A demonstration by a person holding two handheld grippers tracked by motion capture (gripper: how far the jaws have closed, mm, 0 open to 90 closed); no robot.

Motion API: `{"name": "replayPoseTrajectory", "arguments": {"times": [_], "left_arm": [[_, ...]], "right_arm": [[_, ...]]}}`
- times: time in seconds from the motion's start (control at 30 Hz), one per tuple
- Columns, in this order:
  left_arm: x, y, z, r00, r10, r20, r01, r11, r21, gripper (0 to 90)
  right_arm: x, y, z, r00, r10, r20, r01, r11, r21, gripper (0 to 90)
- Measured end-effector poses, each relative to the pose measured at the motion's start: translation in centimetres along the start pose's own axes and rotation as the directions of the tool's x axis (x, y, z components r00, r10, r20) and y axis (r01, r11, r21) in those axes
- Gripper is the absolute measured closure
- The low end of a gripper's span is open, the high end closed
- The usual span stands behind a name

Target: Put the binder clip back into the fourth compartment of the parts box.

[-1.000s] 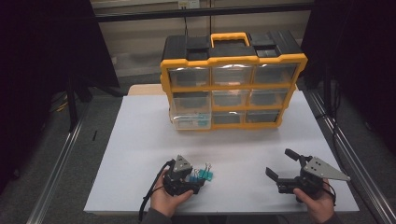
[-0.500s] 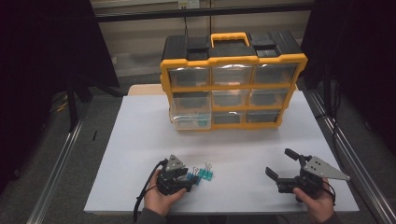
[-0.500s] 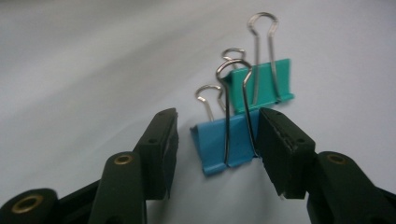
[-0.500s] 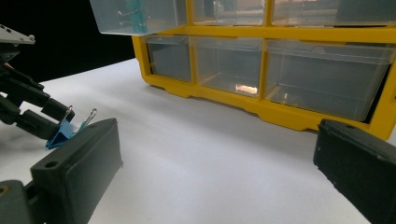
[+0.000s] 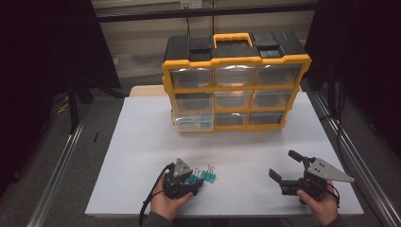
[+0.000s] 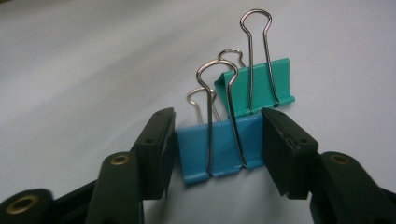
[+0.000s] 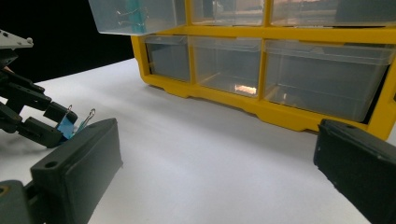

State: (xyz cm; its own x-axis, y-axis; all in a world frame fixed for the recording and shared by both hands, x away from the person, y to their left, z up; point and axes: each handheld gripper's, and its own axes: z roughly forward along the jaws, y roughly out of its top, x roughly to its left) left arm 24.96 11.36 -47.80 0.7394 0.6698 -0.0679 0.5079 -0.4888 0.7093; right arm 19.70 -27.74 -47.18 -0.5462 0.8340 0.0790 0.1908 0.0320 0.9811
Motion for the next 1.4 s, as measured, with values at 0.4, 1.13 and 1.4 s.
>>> {"name": "replayPoseTrajectory", "arguments": {"times": [0.4,1.13,1.4], "left_arm": [[2.3,1.5,-2.2,0.9952,-0.043,0.088,0.045,0.9989,-0.013,50.0],[4.4,7.9,-6.3,0.9841,-0.005,0.178,0.013,0.9988,-0.047,50.0],[4.9,10.6,-7.7,0.9780,0.004,0.209,0.012,0.9971,-0.076,50.0]], "right_arm": [[0.0,0.0,0.0,1.0000,0.000,-0.006,0.000,1.000,-0.002,0.3],[0.3,-0.1,0.1,0.9999,-0.005,-0.016,0.005,1.000,0.011,0.3],[0.3,-0.1,0.1,0.9999,-0.004,-0.014,0.004,1.000,0.011,0.3]]}}
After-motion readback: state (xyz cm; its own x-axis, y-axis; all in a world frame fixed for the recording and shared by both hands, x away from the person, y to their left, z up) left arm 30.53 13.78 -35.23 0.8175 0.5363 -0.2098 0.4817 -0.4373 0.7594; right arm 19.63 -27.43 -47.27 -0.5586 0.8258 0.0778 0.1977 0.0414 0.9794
